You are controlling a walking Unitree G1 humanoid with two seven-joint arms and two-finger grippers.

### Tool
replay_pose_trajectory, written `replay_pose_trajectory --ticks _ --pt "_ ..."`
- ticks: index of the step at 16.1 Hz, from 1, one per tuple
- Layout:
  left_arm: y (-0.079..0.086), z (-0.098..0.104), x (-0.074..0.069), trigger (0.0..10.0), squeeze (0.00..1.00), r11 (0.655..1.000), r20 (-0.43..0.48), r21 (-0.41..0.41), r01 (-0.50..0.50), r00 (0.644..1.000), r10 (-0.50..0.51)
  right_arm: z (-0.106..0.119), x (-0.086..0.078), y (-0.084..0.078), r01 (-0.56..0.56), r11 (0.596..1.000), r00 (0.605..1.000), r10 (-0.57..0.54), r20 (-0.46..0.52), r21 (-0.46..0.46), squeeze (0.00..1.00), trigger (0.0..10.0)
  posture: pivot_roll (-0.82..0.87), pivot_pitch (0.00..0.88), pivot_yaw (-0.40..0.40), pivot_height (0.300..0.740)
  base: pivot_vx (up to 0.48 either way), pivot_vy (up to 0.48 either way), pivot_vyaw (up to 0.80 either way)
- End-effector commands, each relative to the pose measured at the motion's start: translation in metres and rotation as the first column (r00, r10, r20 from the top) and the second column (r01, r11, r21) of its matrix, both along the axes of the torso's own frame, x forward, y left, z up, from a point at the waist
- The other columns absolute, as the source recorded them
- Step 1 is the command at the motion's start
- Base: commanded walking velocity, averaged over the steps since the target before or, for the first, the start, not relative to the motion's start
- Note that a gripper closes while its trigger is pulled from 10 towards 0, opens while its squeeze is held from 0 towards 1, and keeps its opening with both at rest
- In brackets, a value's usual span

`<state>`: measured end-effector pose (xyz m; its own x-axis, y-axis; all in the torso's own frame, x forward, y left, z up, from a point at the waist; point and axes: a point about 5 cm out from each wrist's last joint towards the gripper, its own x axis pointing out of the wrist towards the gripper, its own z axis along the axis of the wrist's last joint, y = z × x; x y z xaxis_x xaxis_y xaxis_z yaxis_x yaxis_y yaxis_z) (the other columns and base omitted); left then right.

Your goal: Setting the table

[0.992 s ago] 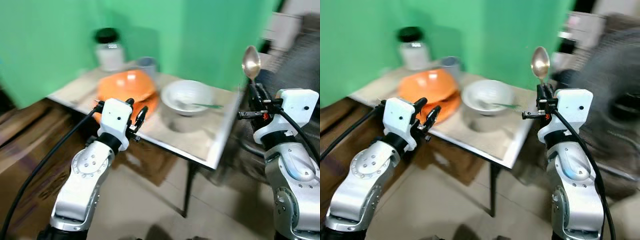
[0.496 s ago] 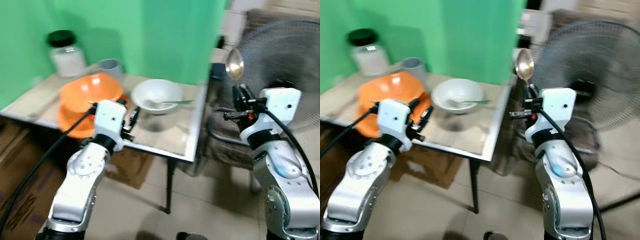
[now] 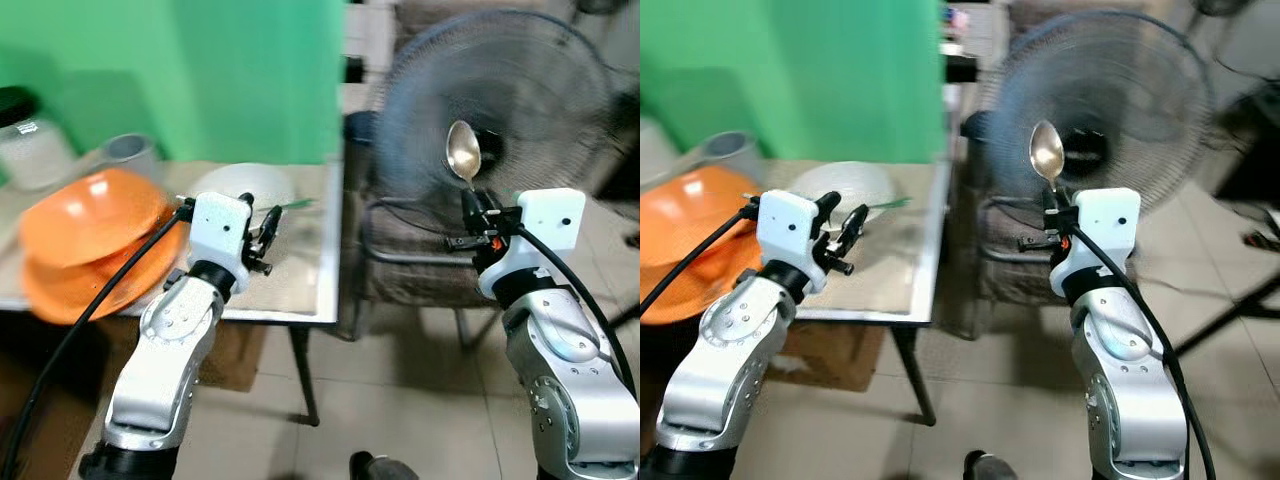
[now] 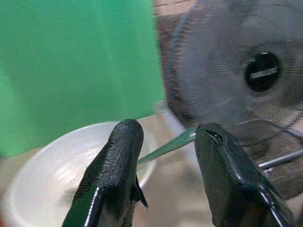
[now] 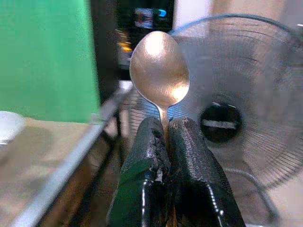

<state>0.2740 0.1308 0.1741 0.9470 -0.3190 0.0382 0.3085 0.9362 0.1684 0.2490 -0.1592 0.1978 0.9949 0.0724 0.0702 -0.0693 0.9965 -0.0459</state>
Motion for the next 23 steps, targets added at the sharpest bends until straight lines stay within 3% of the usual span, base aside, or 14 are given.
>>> replay_pose_trajectory --ticks 1,5,11,15,17,23 --pt "-0.001 -0.001 0.002 10.0 0.0 1.0 -0.007 0.011 0.0 1.0 0.0 -0.001 0.001 -0.002 0.023 1.0 1.0 -0.023 -0.006 0.001 0.0 10.0 0.0 0.0 0.05 0.74 0.0 0.0 -0.8" --pt "0.008 -0.003 0.002 10.0 0.0 0.999 -0.009 0.037 -0.011 1.0 0.011 -0.002 0.004 0.001 0.025 0.999 0.999 -0.024 -0.027 0.024 0.0 10.0 -0.01 0.0 0.055 0.74 0.0 0.0 -0.8" --pt "0.006 -0.001 0.007 10.0 0.0 1.0 -0.026 -0.02 0.007 1.0 -0.008 -0.005 -0.001 0.001 0.049 0.998 0.998 -0.047 -0.031 0.043 0.0 10.0 -0.01 0.0 0.075 0.74 0.0 0.0 0.0" --pt "0.007 -0.004 0.002 10.0 0.0 1.0 0.001 0.018 -0.025 1.0 0.025 -0.009 0.002 0.002 0.027 0.999 0.999 -0.026 -0.046 0.021 0.0 10.0 0.04 0.0 0.033 0.74 0.0 0.0 -0.8" --pt "0.016 0.002 -0.002 10.0 0.0 0.998 0.025 0.018 -0.052 0.998 0.052 -0.004 0.005 0.012 -0.027 0.999 0.999 0.027 -0.019 0.028 0.0 10.0 0.05 0.0 0.022 0.74 0.0 0.0 0.0" --pt "0.02 0.004 0.004 10.0 0.0 0.996 0.042 0.014 -0.085 0.996 0.084 -0.006 0.004 0.011 -0.02 0.999 0.999 0.021 -0.03 0.03 0.0 10.0 0.02 0.0 0.042 0.74 0.0 0.0 -0.4"
